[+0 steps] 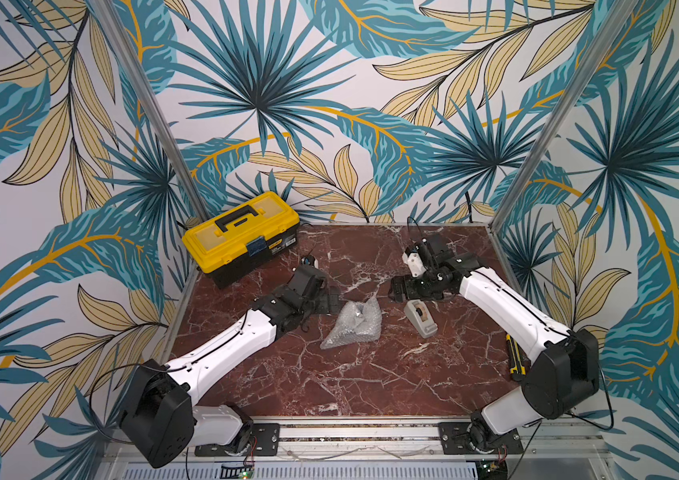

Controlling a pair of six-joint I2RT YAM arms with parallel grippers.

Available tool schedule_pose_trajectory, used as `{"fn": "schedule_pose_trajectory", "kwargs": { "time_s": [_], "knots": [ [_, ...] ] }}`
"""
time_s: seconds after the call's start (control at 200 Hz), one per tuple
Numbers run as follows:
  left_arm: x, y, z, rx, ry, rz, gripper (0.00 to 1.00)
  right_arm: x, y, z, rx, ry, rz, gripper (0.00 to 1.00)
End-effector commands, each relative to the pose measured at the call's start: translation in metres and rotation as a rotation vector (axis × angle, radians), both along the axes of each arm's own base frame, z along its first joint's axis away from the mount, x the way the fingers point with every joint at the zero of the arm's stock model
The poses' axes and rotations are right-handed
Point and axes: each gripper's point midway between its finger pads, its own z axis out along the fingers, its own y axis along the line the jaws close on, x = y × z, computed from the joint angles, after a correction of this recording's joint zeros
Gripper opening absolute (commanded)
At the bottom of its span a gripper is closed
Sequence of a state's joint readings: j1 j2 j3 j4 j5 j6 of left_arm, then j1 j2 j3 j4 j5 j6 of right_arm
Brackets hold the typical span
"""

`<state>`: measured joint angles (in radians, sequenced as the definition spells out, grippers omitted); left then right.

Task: Wrap mugs in bubble wrap
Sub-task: Stick the tape on the bubble wrap, then reset both arms

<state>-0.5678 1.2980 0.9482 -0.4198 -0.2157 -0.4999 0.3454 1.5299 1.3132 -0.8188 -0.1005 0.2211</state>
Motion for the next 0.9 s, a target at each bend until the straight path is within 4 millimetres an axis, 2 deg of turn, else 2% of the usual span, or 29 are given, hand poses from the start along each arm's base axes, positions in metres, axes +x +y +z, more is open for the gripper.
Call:
{"fn": "schedule_pose_trajectory", "kwargs": {
  "time_s": [0.0,0.12,0.205,0.305,0.396,0.511,0.666,0.891],
  "knots": [
    [0.012,0.047,0.008,0.143,-0.109,0.073,1.0,0.019,-0.041,0.005,-0.098,-0.149,-0.08,0.99],
    [0.023,0.087,0.006,0.221,-0.151,0.127,1.0,0.032,-0.095,0.002,-0.208,-0.262,-0.221,0.99],
    [0.032,0.111,0.006,0.278,-0.207,0.166,1.0,0.037,-0.132,-0.007,-0.291,-0.321,-0.319,1.0],
    [0.037,0.139,0.002,0.305,-0.255,0.225,1.0,0.042,-0.154,-0.019,-0.333,-0.39,-0.342,1.0],
    [0.041,0.164,-0.005,0.284,-0.263,0.293,1.0,0.052,-0.172,-0.021,-0.32,-0.468,-0.399,1.0],
    [0.049,0.18,-0.008,0.332,-0.294,0.325,1.0,0.061,-0.179,-0.035,-0.233,-0.509,-0.435,1.0],
    [0.055,0.201,-0.018,0.315,-0.345,0.373,0.98,0.061,-0.179,-0.038,-0.227,-0.666,-0.41,1.0],
    [0.065,0.195,-0.033,0.295,-0.409,0.313,0.96,0.058,-0.174,-0.046,-0.191,-0.78,-0.391,0.99]
  ]
}}
